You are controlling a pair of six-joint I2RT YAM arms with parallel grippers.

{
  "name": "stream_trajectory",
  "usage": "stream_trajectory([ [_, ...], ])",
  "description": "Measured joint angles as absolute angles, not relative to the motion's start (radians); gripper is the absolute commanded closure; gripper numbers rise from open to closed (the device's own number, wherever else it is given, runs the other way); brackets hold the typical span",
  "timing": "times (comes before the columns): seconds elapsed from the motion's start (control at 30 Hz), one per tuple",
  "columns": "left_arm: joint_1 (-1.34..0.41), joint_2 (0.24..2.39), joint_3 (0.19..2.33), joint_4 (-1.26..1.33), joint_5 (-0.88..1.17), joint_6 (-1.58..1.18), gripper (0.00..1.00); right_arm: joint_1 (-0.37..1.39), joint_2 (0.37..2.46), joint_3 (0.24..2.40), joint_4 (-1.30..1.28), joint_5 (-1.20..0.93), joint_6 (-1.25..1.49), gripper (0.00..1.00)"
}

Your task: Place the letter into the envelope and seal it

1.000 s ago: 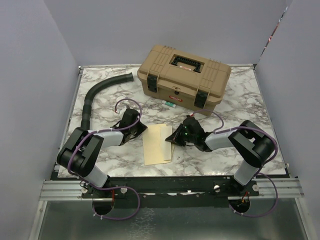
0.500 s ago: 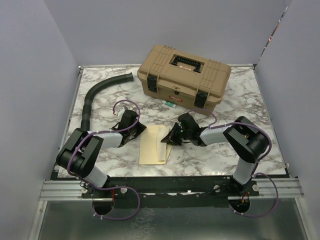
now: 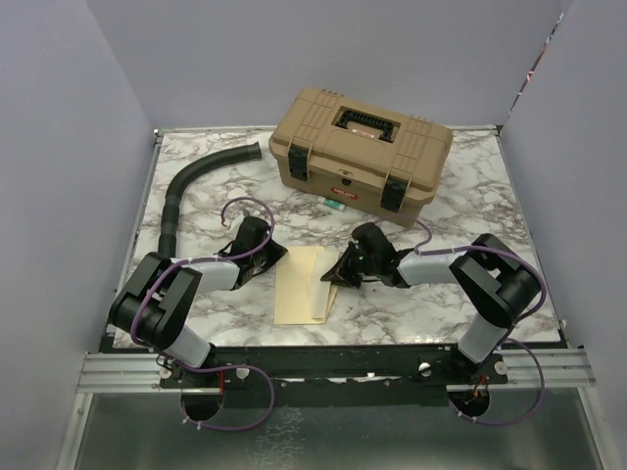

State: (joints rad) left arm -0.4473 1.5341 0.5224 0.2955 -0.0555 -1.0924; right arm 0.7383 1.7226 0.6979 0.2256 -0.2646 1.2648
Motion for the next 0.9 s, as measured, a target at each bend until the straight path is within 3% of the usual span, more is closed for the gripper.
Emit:
stream_trajectory([
  [0.83, -0.447, 1.530, 0.518, 0.298, -0.055, -1.093, 1.00, 0.738, 1.842, 0.796, 0.212, -0.454, 1.204, 1.00],
  [0.9, -0.447, 1.525, 0.516, 0.297, -0.055, -1.087, 0.94, 0.738, 1.842, 0.796, 0.212, -0.455, 1.203, 1.00],
])
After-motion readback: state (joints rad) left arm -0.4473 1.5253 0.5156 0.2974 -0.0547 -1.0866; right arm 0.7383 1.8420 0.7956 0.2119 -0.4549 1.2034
